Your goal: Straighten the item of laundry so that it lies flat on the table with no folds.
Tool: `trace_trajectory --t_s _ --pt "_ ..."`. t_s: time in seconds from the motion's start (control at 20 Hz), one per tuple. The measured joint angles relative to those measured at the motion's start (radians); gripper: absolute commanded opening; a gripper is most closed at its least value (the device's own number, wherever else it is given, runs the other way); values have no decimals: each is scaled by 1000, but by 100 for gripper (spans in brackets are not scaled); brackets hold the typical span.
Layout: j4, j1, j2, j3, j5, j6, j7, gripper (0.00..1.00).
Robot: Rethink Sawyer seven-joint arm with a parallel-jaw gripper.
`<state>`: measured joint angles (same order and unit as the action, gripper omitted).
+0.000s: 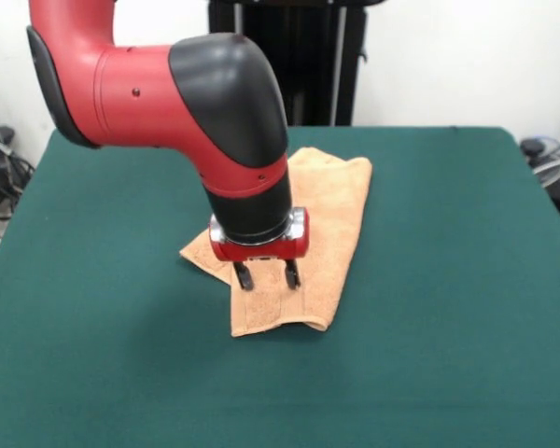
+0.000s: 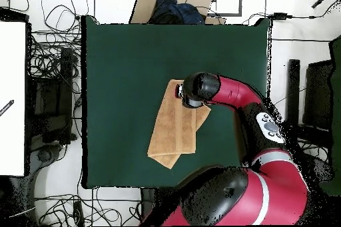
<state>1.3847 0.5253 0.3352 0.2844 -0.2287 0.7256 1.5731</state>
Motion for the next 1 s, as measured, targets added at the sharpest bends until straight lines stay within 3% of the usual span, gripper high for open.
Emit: trace_trajectory --t_s 0.65,1.0 --pt "-3 7 59 1 -1 26 0 100" --pt "-34 7 44 1 -3 26 0 100"
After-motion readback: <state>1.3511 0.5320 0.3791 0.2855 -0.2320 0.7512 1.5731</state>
